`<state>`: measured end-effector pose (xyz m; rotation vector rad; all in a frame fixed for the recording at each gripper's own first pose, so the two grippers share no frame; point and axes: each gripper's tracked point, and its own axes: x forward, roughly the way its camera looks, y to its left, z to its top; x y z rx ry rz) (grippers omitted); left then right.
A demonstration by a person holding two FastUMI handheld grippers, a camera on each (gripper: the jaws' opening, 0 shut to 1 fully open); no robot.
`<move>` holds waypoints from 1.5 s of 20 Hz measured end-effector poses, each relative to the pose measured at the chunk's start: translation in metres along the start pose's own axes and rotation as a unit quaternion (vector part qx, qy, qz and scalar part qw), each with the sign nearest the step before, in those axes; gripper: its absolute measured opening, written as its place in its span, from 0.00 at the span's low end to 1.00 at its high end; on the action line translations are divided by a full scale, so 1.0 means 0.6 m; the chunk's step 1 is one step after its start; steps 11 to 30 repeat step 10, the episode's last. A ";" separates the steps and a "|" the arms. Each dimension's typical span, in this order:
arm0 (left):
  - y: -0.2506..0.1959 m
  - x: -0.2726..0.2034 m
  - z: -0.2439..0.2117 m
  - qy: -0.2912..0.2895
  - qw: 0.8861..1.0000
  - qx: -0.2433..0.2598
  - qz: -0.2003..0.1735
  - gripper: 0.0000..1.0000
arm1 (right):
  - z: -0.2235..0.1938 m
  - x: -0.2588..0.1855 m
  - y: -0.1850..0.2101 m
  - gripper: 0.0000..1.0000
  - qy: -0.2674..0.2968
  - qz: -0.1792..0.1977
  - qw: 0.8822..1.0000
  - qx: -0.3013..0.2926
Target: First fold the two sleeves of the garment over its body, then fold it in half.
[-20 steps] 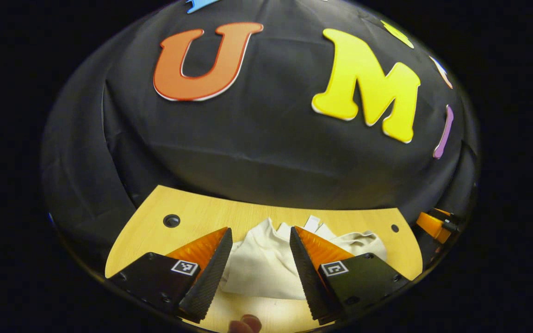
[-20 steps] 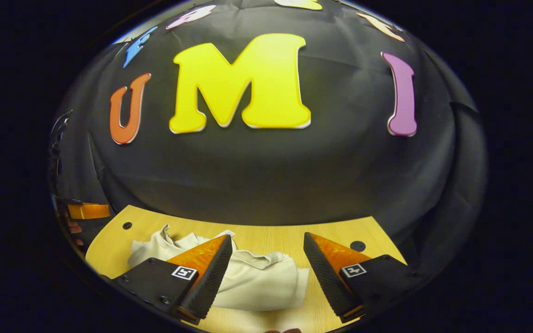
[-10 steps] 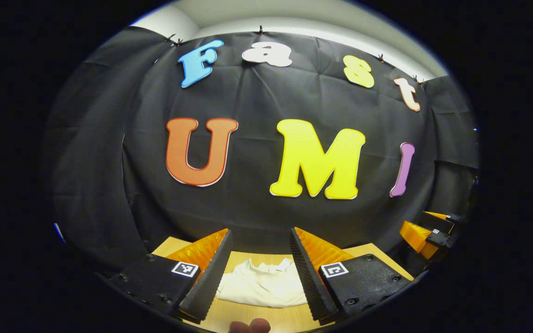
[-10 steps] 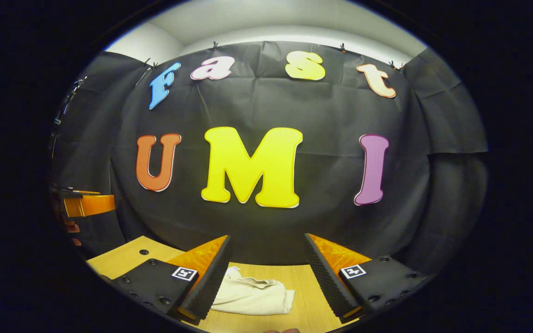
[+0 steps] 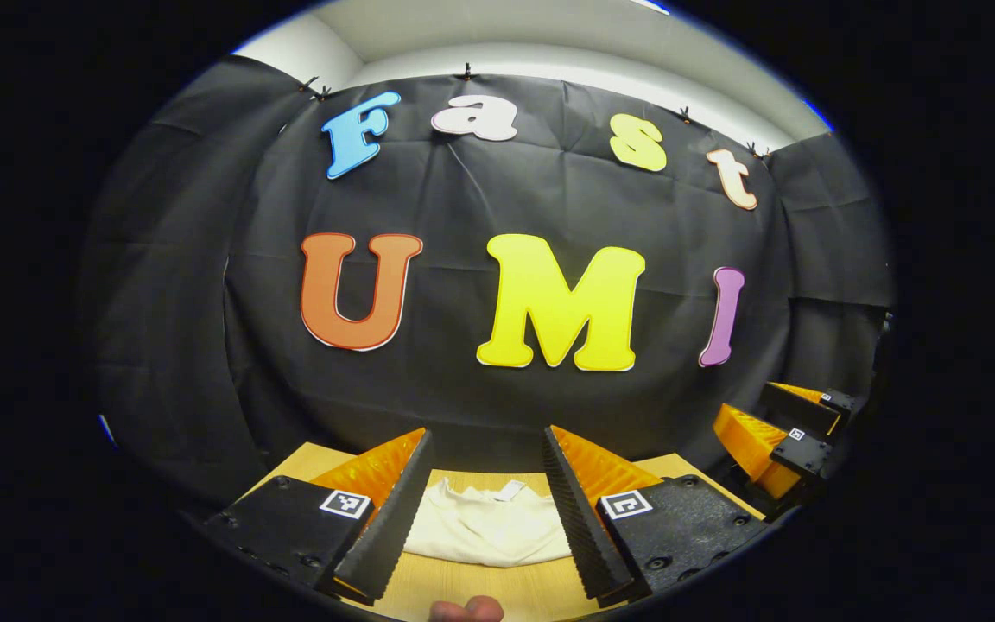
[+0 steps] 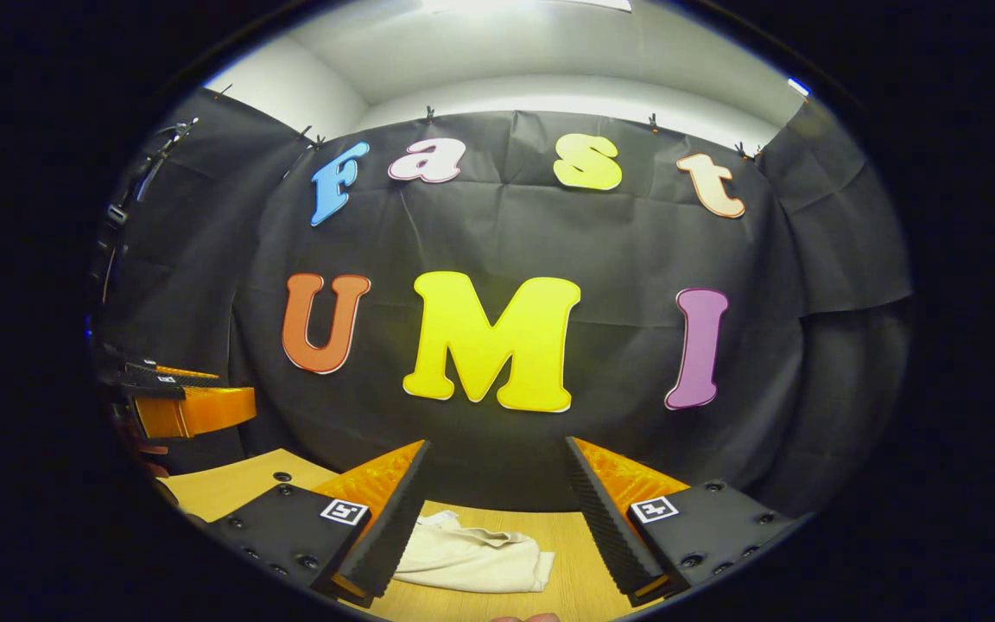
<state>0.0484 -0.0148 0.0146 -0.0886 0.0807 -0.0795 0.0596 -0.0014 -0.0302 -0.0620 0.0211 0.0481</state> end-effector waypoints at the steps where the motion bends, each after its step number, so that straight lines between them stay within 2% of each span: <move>1: 0.003 -0.003 -0.004 0.004 1.000 -0.002 0.003 0.81 | -0.004 0.000 0.000 0.94 0.004 0.001 1.000 0.005; 9: 0.017 -0.018 -0.001 0.001 1.000 0.005 0.020 0.82 | -0.011 -0.002 -0.007 0.94 0.015 -0.005 1.000 0.020; 30: 0.018 -0.022 -0.002 0.002 1.000 0.004 0.020 0.81 | -0.015 -0.002 -0.008 0.94 0.015 -0.006 1.000 0.021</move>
